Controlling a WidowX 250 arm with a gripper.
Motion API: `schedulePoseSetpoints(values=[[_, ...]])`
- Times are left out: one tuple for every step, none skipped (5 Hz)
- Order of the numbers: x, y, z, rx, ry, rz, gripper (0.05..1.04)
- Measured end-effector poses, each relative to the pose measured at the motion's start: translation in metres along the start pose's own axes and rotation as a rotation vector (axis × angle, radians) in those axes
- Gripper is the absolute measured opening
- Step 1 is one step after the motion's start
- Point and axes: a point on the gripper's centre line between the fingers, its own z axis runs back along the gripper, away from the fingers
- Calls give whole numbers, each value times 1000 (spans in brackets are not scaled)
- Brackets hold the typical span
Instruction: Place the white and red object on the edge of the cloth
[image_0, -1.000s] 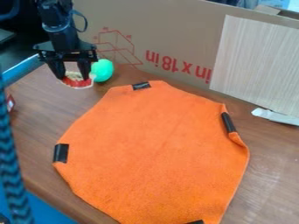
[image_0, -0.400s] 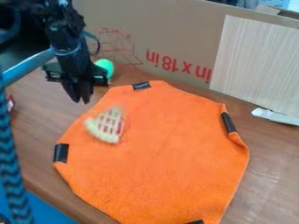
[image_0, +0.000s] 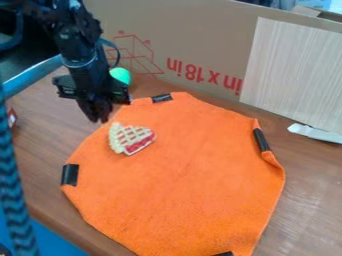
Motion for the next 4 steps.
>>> schedulePoseSetpoints(values=[[0, 10, 4, -8, -1, -1, 543], [6, 18, 12, -22, 6, -16, 854], [13, 35, 14, -83, 54, -17, 1012], [19, 49, 7, -143, 133, -36, 1008]])
